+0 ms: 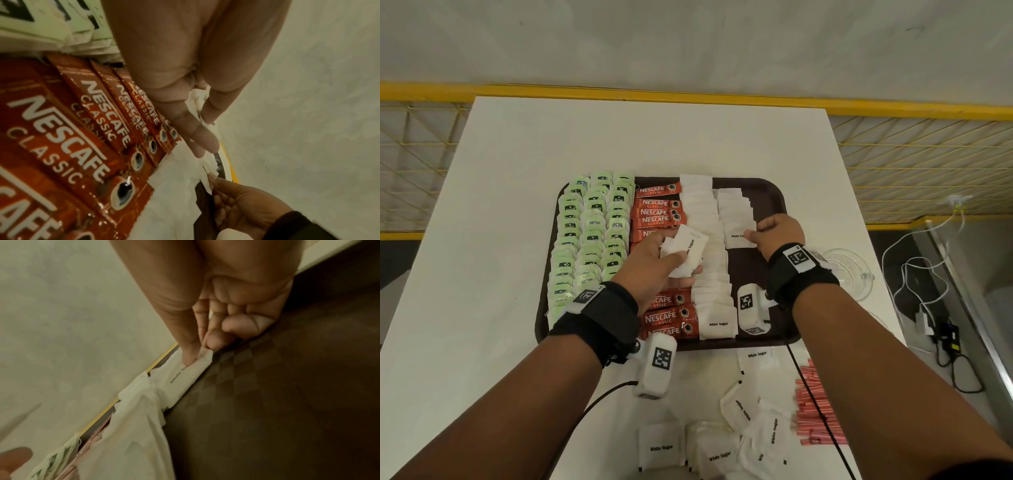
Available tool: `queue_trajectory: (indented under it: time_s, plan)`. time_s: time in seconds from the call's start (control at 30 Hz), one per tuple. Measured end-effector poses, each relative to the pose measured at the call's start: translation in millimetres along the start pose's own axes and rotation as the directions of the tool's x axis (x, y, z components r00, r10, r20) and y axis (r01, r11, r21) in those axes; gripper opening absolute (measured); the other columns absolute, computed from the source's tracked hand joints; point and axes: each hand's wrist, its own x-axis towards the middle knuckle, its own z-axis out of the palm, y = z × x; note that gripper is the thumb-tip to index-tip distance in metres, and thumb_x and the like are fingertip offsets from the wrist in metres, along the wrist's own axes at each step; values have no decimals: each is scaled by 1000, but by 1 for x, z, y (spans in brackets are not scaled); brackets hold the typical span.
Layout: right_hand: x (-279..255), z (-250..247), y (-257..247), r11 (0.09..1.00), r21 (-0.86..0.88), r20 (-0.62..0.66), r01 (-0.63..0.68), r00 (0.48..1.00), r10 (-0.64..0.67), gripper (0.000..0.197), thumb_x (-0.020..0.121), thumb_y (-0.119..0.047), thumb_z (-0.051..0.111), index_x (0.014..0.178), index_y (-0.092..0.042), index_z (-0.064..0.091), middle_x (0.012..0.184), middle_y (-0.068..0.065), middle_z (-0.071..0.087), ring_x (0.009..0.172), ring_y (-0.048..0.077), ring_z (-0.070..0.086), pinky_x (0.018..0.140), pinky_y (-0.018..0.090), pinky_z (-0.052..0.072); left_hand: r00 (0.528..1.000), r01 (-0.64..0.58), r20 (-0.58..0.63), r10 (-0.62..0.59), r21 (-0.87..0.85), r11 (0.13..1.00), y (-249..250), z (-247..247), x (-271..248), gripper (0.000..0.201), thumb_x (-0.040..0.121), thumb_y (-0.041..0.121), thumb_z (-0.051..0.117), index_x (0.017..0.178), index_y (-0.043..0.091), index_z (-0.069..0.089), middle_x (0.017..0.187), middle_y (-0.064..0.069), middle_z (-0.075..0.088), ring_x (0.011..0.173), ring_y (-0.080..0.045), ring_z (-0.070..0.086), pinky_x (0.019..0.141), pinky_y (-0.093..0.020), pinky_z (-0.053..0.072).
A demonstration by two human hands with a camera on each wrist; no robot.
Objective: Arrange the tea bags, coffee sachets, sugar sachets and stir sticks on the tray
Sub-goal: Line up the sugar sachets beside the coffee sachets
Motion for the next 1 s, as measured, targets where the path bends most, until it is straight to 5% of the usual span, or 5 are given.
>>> queue_trajectory:
  time_s: [0.13,0.33,0.6,0.87,1.0]
  plan:
    - [-23,-9,-16,991,-2,-87,132,988,-131,25,85,-32,72,96,-15,60,93,-2,61,89,17,59,75,25,39,999,-45,-23,48,122,992,0,1,1,35,92,8,64,124,18,54,121,-8,65,91,-22,73,62,-28,59]
    - [-66,-14,-34,924,13,377,382,854,-358,21,88,-33,70,99,-15,67,86,-5,66,78,10,62,73,26,53,992,-123,8,126,264,957,-1,8,6,35,86,10,73,116,21,61,125,-2,59,98,-22,70,65,-34,60]
    - [-44,-10,15,950,311,116,-23,993,-14,16,93,-10,62,107,-3,66,96,12,70,77,21,72,76,34,61,998,-46,-44,54,169,985,-11,9,13,36,97,-1,45,132,8,50,129,-13,58,108,-25,67,78,-30,59]
    - [-32,0,19,975,216,49,-56,998,46,17,84,-26,74,86,-12,64,75,8,70,67,20,69,77,44,59,989,-81,-97,107,244,966,-17,7,9,32,97,11,59,129,10,56,121,-4,67,96,-17,71,72,-29,60]
    - [-27,-1,16,1000,5,47,-22,999,22,23,82,-35,74,82,-15,63,88,6,70,87,24,66,82,35,52,990,-84,-85,114,294,952,-14,7,5,25,95,14,62,120,9,61,116,-3,69,95,-18,71,69,-28,60]
